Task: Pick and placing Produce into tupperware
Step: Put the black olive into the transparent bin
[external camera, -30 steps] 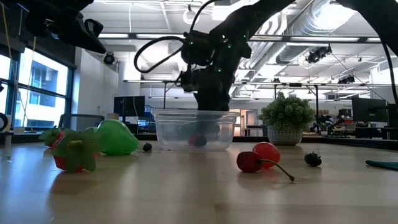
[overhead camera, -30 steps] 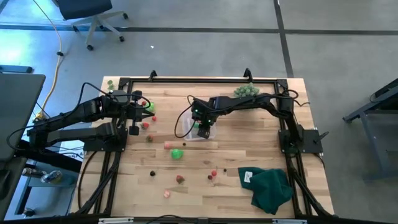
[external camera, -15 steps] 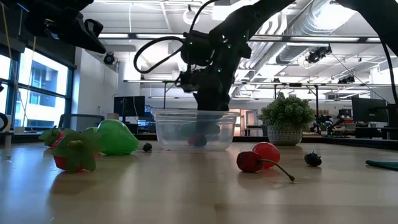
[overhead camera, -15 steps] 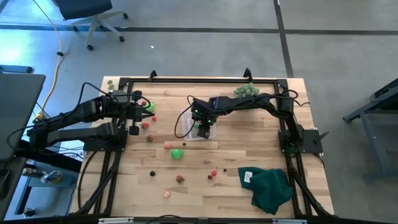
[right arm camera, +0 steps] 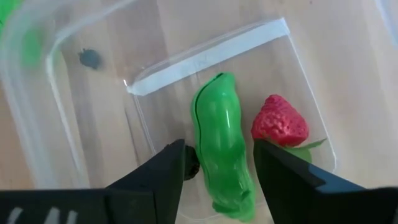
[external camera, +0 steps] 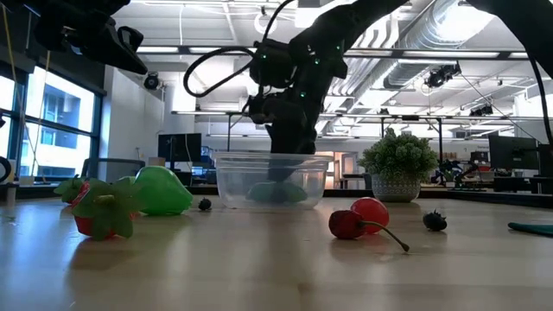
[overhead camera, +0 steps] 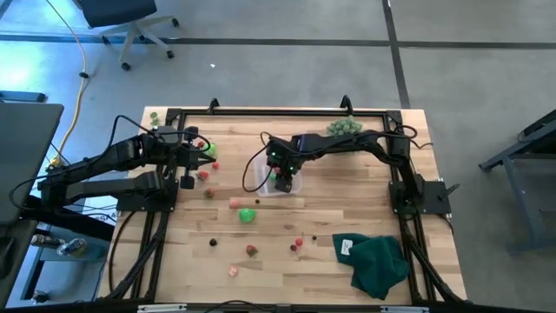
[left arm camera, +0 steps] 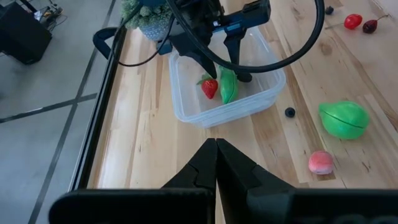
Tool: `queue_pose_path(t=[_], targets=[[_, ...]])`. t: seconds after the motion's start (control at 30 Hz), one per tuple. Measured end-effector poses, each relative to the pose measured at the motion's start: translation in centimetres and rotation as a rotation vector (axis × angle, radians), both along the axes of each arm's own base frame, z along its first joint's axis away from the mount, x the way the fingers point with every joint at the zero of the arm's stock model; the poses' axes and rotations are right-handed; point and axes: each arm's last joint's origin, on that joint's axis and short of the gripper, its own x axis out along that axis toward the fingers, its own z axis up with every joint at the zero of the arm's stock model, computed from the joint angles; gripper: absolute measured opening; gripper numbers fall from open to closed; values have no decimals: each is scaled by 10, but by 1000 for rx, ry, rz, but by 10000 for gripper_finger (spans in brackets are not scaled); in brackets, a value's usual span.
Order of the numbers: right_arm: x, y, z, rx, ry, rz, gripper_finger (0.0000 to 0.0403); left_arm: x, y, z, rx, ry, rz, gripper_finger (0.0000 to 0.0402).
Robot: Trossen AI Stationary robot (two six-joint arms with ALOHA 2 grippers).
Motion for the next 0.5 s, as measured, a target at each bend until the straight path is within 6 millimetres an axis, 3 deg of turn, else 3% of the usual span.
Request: queue_pose_path(t=[0.27, 0.5], targets=[[-2, 4, 28, -24, -11, 2, 184, 0, 0, 0, 0, 1, 0, 1], [-26, 33, 75, -116, -93, 15, 184, 0, 0, 0, 0, 1, 0, 1]])
